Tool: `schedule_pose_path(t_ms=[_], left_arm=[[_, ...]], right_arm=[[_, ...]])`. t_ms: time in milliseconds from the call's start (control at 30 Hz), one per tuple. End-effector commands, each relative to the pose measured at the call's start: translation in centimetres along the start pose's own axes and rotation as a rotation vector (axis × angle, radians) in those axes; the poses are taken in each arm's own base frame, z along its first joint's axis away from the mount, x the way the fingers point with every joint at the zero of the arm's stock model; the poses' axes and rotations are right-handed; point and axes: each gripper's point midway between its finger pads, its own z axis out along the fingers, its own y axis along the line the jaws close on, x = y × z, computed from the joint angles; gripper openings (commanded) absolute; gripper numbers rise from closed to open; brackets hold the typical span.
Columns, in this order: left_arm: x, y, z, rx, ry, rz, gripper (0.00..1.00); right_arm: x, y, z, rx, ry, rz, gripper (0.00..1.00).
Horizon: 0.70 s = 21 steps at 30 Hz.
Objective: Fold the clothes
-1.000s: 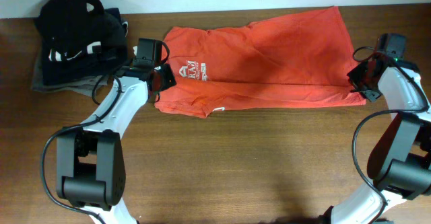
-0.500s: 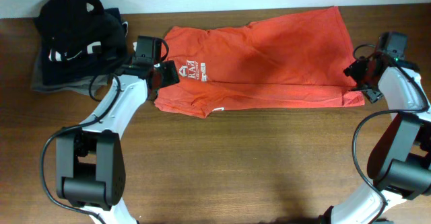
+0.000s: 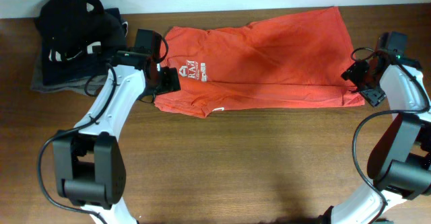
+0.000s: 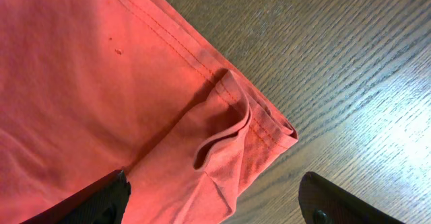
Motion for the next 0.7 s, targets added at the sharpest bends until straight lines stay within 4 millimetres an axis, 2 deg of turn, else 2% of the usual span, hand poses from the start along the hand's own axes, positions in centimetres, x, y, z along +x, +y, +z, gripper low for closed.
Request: schedule_pose_path(t_ms=[0, 133, 167, 367, 467, 667], left_arm=[[1.0, 0.2, 2.4, 0.000, 0.064, 0.074, 0.91], [1.8, 0.8, 4.4, 0.003, 0.123, 0.090, 0.89], [1.9, 0.9, 4.9, 0.008, 0.134, 0.092, 0.82], [1.8, 0.7, 5.2, 0.039, 0.137, 0.117, 0.67], [1.9, 0.6, 5.2, 0.044, 0.139, 0.117, 0.55], [1.9, 0.4, 5.2, 0.060, 0.142, 0.115, 0.17]], right_arm=[[-0.6, 0.4, -0.5, -0.009, -0.013, -0.019, 0.85], [-0.2, 0.2, -0.5, -0.001, 0.002, -0.023, 0.85], [-0.2, 0.2, -0.5, 0.000, 0.004, -0.023, 0.85], [-0.1, 0.1, -0.5, 0.002, 0.007, -0.023, 0.85], [-0.1, 0.1, -0.5, 0.002, 0.008, -0.023, 0.85], [-0.1, 0.1, -0.5, 0.002, 0.008, -0.023, 0.85]])
